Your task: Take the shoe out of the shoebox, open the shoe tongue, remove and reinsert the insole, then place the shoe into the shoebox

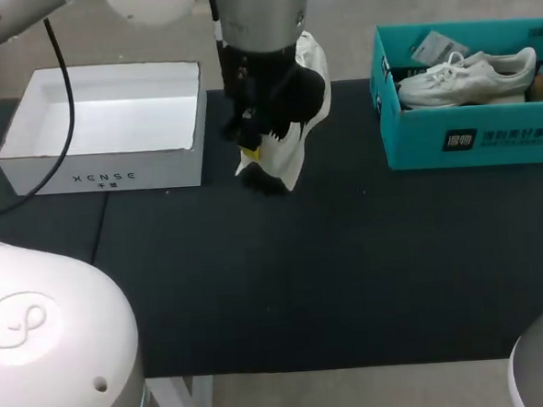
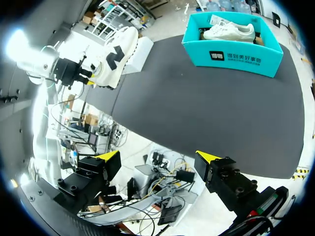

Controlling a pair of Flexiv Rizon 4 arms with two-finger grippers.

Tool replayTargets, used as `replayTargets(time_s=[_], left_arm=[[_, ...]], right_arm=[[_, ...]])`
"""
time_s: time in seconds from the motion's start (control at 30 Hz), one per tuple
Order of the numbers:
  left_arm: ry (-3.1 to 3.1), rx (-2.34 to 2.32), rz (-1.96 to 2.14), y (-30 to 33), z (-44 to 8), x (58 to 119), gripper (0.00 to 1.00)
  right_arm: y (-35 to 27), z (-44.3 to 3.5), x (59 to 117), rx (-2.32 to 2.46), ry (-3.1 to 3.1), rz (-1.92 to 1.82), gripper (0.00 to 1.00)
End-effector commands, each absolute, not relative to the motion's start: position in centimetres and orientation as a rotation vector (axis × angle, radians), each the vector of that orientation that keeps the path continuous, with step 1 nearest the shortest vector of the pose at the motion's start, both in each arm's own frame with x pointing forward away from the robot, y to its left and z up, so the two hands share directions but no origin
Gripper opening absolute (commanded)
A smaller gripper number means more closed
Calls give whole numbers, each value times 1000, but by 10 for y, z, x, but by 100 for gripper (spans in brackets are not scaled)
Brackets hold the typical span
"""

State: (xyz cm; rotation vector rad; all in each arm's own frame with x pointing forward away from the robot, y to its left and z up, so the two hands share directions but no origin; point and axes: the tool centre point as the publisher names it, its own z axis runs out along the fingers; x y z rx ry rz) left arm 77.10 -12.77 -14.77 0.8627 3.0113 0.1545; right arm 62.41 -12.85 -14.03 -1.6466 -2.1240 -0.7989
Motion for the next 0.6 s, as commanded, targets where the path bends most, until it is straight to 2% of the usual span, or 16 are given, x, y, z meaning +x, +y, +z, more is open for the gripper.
replayTargets(time_s=[0.03, 0.37, 0.6], left_arm=[[2931, 1271, 184, -91, -148, 788, 0], [2548, 1949, 182, 7, -153, 818, 0], [2261, 2087, 145, 68, -145, 844, 0]], right_arm=[[-129, -142, 615, -1687, -2120, -882, 100], [-129, -142, 615, -1687, -2120, -882, 100], [-129, -142, 615, -1687, -2120, -882, 100]])
